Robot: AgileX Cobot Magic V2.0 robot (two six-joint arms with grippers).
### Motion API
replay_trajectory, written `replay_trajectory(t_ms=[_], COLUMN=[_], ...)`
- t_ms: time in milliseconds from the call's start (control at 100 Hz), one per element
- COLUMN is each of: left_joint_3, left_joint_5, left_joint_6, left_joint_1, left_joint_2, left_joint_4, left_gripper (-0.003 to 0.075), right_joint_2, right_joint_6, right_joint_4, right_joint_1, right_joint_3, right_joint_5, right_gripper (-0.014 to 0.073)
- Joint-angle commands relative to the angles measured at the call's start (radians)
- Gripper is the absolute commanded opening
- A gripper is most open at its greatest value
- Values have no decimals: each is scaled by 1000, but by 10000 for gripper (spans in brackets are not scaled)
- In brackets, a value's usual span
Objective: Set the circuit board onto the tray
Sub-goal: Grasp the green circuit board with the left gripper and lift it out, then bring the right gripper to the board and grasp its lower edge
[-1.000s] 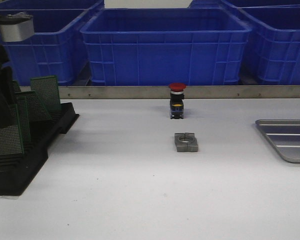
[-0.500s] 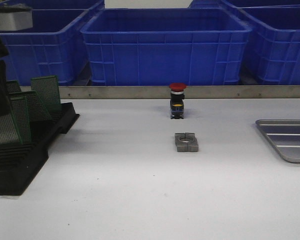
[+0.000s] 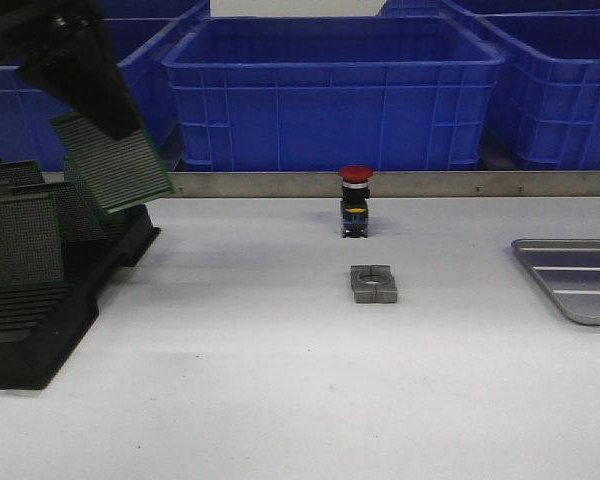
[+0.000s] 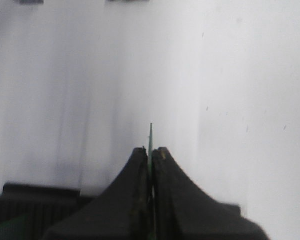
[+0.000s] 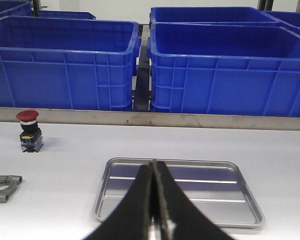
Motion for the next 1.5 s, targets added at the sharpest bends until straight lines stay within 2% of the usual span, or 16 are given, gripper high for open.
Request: replay_trajectory(t_ms=[0, 430, 840, 890, 1060, 1130, 1269, 1339, 1419, 1489], left_joint_3=[-30, -30, -30, -30, -34, -39, -44, -44, -44, -44], left_joint_5=[56, 41, 40, 37, 21, 21, 21, 21, 21, 21], left_joint_6=[-12, -12, -12, -12, -12, -12, -12, -12, -12, -12], left_joint_1=[-36, -241, -281, -281, -281, -281, -281, -281, -281, -281], left_joint_2=[-47, -45, -45, -45, -45, -45, -45, -45, -45, -45], left_joint_4=[-141, -335, -339, -343, -345, -346, -349, -356, -361, -361], left_gripper=[-20, -20, -20, -20, -20, -20, -20, -20, -20, -20], right_joint_2=[-24, -24, -23, -16, 83, 149, 284, 344, 413, 466], right_joint_6=[2, 2, 6, 13, 12, 12, 10, -24, -118, -216], right_joint_4=[-10, -10, 8, 45, 89, 90, 132, 206, 337, 467], right_joint_1=[-5, -5, -1, 0, 0, 0, 0, 0, 1, 44], right_joint_3=[-12, -12, -23, -59, -270, -349, -458, -493, -519, -529], right_joint_5=[-77, -77, -72, -19, 385, 482, 575, 581, 587, 588], right_gripper=[-113, -113, -113, -113, -113, -113, -107, -55, 82, 202])
